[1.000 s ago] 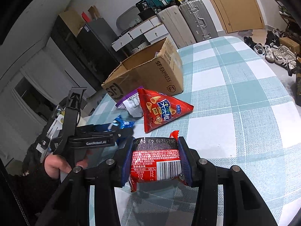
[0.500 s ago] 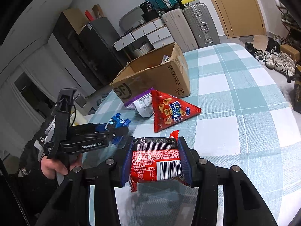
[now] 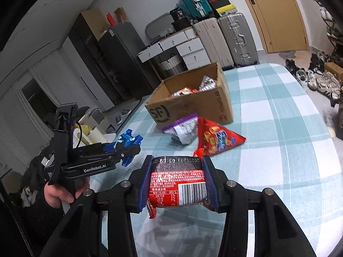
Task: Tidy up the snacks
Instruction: 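Lift both held packs and carry them over the cardboard box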
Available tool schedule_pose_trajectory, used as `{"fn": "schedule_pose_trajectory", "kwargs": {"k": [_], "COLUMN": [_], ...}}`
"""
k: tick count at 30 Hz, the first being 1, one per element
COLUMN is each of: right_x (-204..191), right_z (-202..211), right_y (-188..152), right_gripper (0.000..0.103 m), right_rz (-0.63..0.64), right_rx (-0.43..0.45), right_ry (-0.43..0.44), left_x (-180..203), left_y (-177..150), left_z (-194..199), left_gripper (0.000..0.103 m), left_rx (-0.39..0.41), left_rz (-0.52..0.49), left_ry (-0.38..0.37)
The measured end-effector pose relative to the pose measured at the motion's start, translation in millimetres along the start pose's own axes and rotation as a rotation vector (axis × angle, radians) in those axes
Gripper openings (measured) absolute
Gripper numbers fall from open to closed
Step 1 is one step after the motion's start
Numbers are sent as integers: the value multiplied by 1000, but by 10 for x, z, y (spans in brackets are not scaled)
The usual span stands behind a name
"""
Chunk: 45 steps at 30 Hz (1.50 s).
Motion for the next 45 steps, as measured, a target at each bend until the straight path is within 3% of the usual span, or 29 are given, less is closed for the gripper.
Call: {"fn": "schedule_pose_trajectory", "kwargs": {"k": [10,22,27,45], "right_x": [-311,-542,-545,-35], "right_z": [-96,-195,-309,-982], "right_y": [413,1132,1432,2160], "right_gripper": [45,45,45,45], "right_rz": [72,131,154,119], "right_rx": [4,43,42,16], "right_ry": [30,51,37,-13], "left_x": [-239,-456,-432,-213], "left_y": [316,1016,1302,2076], "left_z": [355,557,569,-214], "left_gripper": [43,43,44,44], "left_rx": [57,114,145,64], "left_rz": [28,51,11,-7], "left_ry": [-30,-41,1,-41]}}
Point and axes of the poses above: each gripper's, at about its wrist camera, not at the fingertips, and z roughly against the way its jaws point, x to its right, y to its top, the point moved 5 cm from there along -z, roughly the way its jaws point, and after that the axes turned 11 degrees about y, right-handed, at the moved point
